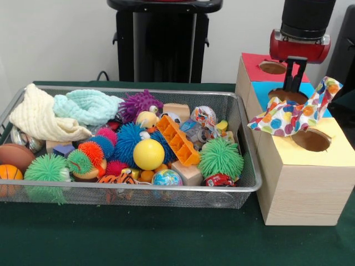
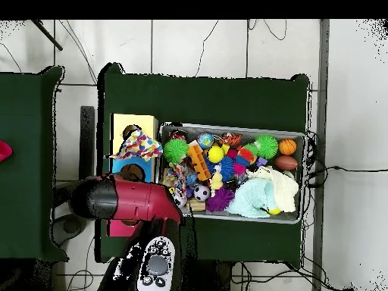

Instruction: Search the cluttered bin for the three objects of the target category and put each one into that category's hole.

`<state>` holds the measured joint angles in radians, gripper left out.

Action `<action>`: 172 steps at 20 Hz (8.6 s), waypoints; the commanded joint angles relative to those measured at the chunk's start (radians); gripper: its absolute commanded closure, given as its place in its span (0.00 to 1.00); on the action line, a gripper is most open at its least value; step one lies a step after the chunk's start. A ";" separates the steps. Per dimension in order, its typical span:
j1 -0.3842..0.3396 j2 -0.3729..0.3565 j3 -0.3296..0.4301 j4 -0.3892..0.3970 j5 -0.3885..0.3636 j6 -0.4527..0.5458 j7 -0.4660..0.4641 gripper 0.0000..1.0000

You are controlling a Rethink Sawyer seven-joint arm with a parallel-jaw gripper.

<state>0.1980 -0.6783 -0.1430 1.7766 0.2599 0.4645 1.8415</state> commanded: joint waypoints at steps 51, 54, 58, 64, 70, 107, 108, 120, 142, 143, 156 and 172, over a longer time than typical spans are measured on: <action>-0.006 0.033 0.060 -0.115 0.049 -0.045 0.190 1.00; -0.004 0.036 0.048 -0.143 0.043 -0.027 0.184 1.00; -0.006 0.043 0.040 -0.169 0.033 -0.006 0.173 1.00; -0.029 0.076 0.051 -0.205 0.020 -0.054 0.148 1.00; -0.034 0.082 0.040 -0.250 0.004 -0.006 0.134 1.00; -0.033 0.200 -0.027 -0.252 -0.034 -0.041 0.157 1.00; -0.033 0.203 -0.027 -0.251 -0.031 -0.042 0.159 1.00; -0.088 0.243 0.060 -0.234 -0.012 -0.122 0.132 1.00; -0.238 0.320 0.327 -0.118 0.001 -0.152 0.127 1.00; -0.241 0.326 0.332 -0.116 0.004 -0.146 0.131 1.00; -0.133 0.332 0.179 -0.192 -0.002 -0.034 0.192 1.00; 0.052 0.330 -0.092 -0.250 0.031 0.085 0.277 1.00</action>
<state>0.2101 -0.4272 -0.1788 1.4545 0.2736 0.3408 1.8438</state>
